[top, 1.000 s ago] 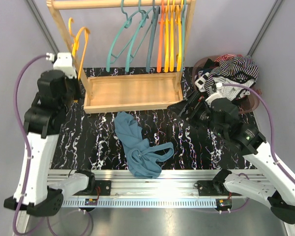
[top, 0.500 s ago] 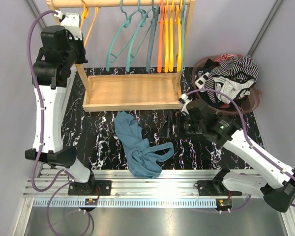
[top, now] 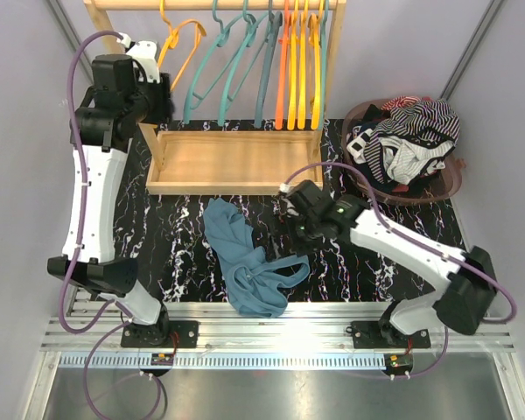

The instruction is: Remove the tank top from the hanger

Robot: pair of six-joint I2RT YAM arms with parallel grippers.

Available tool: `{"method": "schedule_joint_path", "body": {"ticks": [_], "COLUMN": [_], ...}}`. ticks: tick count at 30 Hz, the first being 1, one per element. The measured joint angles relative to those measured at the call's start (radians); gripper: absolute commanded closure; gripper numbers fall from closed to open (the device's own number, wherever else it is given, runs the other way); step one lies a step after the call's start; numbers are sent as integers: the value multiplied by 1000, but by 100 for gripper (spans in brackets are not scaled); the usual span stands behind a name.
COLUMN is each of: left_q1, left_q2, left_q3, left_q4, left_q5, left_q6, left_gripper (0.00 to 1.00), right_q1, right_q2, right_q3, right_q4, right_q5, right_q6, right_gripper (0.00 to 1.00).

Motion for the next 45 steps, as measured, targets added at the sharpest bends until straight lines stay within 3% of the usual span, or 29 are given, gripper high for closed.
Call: {"method": "schedule_joint_path", "body": {"ticks": [1, 7, 13, 16, 19, 20, 21, 22, 23, 24, 25, 32, 37, 41, 45], "left_q1": [0, 0, -1, -1, -1, -1, -1, -1, -1, -1, -1, -10, -41, -60, -71], "left_q2": [0, -122, -590, -782, -861, -871, -873, -874, -874, -875, -875, -925, -920, -870, -813], "left_q3": [-7, -204, -654, -766, -845, -879, -913, -949, -979, -1009, -1035, -1094, -1124, -1148, -1156], "left_q4": [-2, 41, 153, 187, 225, 230, 235, 238, 236, 237, 232, 245, 298, 323, 342], "left_q5": [1, -23, -82, -100, -101, -98, -95, -90, -83, -68, -50, 75, 185, 267, 325], "left_q6": [-2, -83, -180, -216, -244, -253, -261, -266, -271, -273, -276, -299, -328, -346, -349], "left_gripper": [1, 1, 1, 1, 1, 1, 1, 1, 1, 1, 1, 1, 1, 1, 1], "right_q1": [19, 139, 265, 307, 316, 315, 312, 307, 301, 288, 270, 23, -216, -516, -737], "right_q2": [35, 274, 542, 655, 716, 716, 716, 716, 715, 706, 687, 452, 138, -48, 93], "right_q3": [19, 151, 290, 350, 378, 381, 382, 378, 378, 357, 329, 44, -40, 110, 512], "right_q4": [8, 90, 114, 89, 49, 43, 39, 41, 41, 63, 83, 128, 32, 8, -15], "right_q5": [9, 51, 150, 241, 335, 361, 383, 399, 402, 399, 398, 417, 453, 441, 421], "right_q6": [-11, -80, -106, -93, -58, -45, -33, -6, -6, 13, 26, 124, 157, 103, 18], "right_gripper": [0, 0, 0, 0, 4, 9, 26, 59, 60, 86, 100, 100, 100, 100, 100]}}
